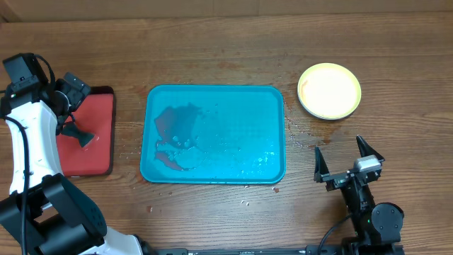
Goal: Clean dirty plates on tray and stack at the side
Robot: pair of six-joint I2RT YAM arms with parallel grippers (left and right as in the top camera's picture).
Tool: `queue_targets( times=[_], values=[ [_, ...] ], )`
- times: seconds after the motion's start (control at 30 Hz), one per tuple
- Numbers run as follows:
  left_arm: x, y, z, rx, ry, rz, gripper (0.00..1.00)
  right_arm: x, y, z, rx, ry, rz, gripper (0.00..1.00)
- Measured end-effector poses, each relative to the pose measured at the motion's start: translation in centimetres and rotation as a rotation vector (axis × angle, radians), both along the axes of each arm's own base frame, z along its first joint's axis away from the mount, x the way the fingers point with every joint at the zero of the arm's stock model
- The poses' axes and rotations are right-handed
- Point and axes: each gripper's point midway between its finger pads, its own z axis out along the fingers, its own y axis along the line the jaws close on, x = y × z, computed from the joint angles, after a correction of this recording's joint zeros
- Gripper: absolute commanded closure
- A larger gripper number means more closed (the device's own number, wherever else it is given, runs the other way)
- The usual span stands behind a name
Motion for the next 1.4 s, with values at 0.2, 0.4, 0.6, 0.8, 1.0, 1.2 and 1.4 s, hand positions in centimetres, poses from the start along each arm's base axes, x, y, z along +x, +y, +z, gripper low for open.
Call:
queue_targets(
  times=[0.2, 0.4, 0.6, 0.8, 1.0, 1.2, 1.4],
  values=[
    [0.0, 0.0, 0.0, 0.000, 0.000, 0.000, 0.00, 0.1, -0.4, -1.5, -0.008, 0.059, -0.026, 0.00],
    [0.0, 0.0, 0.0, 0.000, 0.000, 0.000, 0.00, 0.1, -0.6, -1.6, -0.005, 0.065, -0.038, 0.00],
    [0.0, 0.0, 0.0, 0.000, 0.000, 0.000, 0.00, 0.2, -0.7, -1.6, -0.004, 0.065, -0.044, 0.00],
    [0.0, 0.0, 0.0, 0.000, 0.000, 0.000, 0.00, 0.2, -0.7, -1.6, -0.004, 0.065, -0.044, 0.00],
    [0.0, 0.0, 0.0, 0.000, 0.000, 0.000, 0.00, 0.2, -0.7, -1.6, -0.004, 0.065, -0.044, 0.00],
    [0.0, 0.0, 0.0, 0.000, 0.000, 0.000, 0.00, 0.2, -0.7, -1.6, -0.004, 0.065, -0.044, 0.00],
    [0.0, 0.0, 0.0, 0.000, 0.000, 0.000, 0.00, 0.2, -0.7, -1.6, -0.004, 0.065, -0.044, 0.00]
  ],
)
